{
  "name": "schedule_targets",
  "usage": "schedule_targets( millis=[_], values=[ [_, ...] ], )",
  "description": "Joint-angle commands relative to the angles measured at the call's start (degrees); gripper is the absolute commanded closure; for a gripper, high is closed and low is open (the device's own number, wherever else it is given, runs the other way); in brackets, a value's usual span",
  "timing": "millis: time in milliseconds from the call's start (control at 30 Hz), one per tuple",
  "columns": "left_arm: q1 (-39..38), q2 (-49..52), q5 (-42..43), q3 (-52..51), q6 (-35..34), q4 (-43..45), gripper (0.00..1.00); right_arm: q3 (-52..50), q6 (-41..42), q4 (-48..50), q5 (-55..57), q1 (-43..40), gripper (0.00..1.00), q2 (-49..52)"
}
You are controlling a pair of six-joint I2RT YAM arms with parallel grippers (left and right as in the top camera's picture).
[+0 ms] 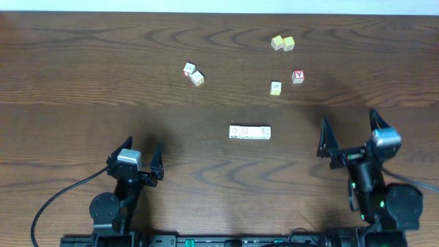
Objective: Lift 4 blocks
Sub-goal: 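Raise both arms and swing grippers toward the row of white blocks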
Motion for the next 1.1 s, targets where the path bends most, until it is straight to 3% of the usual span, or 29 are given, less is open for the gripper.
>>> schedule_targets(
  millis=[0,800,1067],
  values=[
    [0.20,-0.39,0.96,-0.66,0.59,-2.58,0.25,4.85,-1.07,-3.08,-1.75,0.61,0.01,4.04],
    [0.20,-0.39,1.33,-0.66,0.31,-1.03,0.25,6.67,1.09,-13.29,-7.32,0.61,0.01,7.76],
    [0.20,-0.39,21.33,-0.66,-2.67,10.08,0.25,6.67,1.09,-13.20,-7.32,0.61,0.01,7.80]
  ],
)
